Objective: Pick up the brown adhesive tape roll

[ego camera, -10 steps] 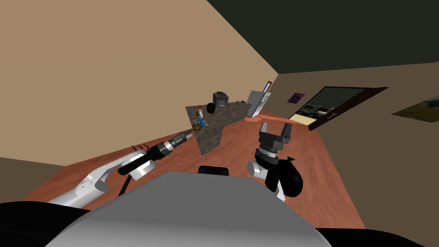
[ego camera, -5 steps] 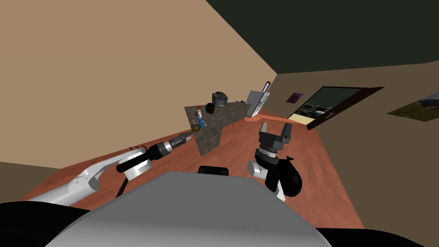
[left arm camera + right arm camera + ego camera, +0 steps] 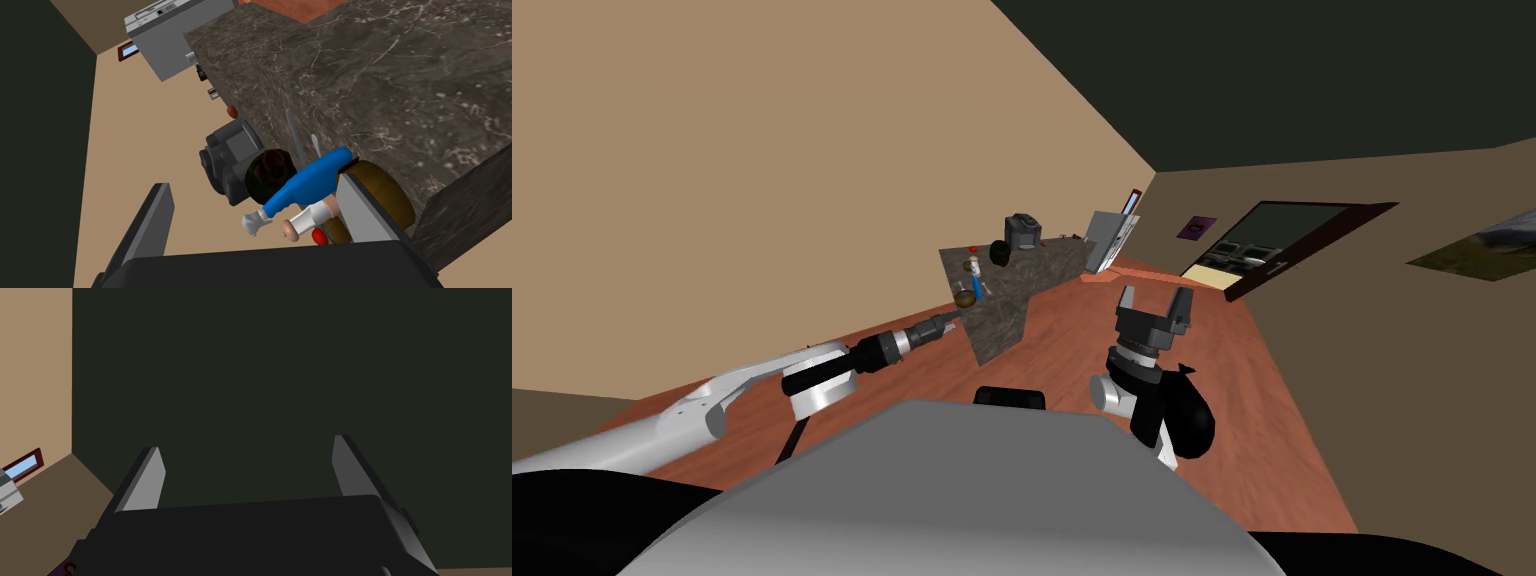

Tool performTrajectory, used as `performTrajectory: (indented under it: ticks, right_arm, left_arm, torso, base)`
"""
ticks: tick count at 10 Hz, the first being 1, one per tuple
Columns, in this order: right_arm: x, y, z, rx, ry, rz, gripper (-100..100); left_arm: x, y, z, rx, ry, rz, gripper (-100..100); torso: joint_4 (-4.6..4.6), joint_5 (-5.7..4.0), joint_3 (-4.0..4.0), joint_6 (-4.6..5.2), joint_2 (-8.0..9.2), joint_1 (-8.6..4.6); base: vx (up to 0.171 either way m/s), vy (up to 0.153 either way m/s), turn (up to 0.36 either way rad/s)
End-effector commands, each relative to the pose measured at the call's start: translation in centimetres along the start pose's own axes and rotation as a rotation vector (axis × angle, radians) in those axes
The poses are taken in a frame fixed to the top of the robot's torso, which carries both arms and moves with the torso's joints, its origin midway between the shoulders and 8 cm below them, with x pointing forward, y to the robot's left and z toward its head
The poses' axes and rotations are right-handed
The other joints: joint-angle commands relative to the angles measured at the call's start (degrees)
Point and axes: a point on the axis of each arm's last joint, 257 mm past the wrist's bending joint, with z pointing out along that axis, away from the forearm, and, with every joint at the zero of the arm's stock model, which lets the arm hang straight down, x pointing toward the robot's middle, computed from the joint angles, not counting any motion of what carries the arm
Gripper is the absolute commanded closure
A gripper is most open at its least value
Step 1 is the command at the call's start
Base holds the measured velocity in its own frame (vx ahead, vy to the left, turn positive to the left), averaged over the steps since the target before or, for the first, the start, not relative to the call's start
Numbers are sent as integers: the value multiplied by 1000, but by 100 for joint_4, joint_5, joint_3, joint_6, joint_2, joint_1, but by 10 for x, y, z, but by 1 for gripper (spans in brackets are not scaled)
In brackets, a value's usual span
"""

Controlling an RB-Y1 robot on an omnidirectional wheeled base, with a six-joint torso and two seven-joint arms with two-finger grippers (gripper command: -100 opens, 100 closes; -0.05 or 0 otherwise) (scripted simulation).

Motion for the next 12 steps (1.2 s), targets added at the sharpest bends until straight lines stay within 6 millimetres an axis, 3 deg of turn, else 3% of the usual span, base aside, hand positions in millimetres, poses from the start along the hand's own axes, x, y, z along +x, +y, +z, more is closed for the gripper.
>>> performTrajectory:
  ticks: [1, 3, 6, 8, 9, 12]
  right_arm:
    - [0, 0, 0, 0, 0, 0, 0]
    - [0, 0, 0, 0, 0, 0, 0]
    - [0, 0, 0, 0, 0, 0, 0]
    - [0, 0, 0, 0, 0, 0, 0]
    - [0, 0, 0, 0, 0, 0, 0]
    - [0, 0, 0, 0, 0, 0, 0]
  left_arm:
    - [2, 17, -4, -64, 19, -42, -100]
    - [2, 19, -6, -83, 40, -13, -100]
    - [4, 55, -18, -221, 68, -86, -100]
    - [2, 57, -21, -246, 88, -54, -100]
    - [2, 74, -29, -310, 89, -100, -100]
    - [-3, 93, -42, -405, 105, -111, -100]
  torso:
    - [0, 0, 0, 0, 0, 0]
    - [-2, 0, -5, 0, -9, -2]
    - [-2, -1, -5, 0, -9, -7]
    - [-5, -2, -11, 0, -19, -7]
    - [-2, 0, -4, 0, -7, 0]
    - [-5, 0, -14, 1, -24, -3]
  base:
    - [41, -13, -45]
    - [34, -14, -9]
    - [54, -31, -33]
    - [48, -15, -5]
    - [55, -14, -40]
    - [74, -19, -19]
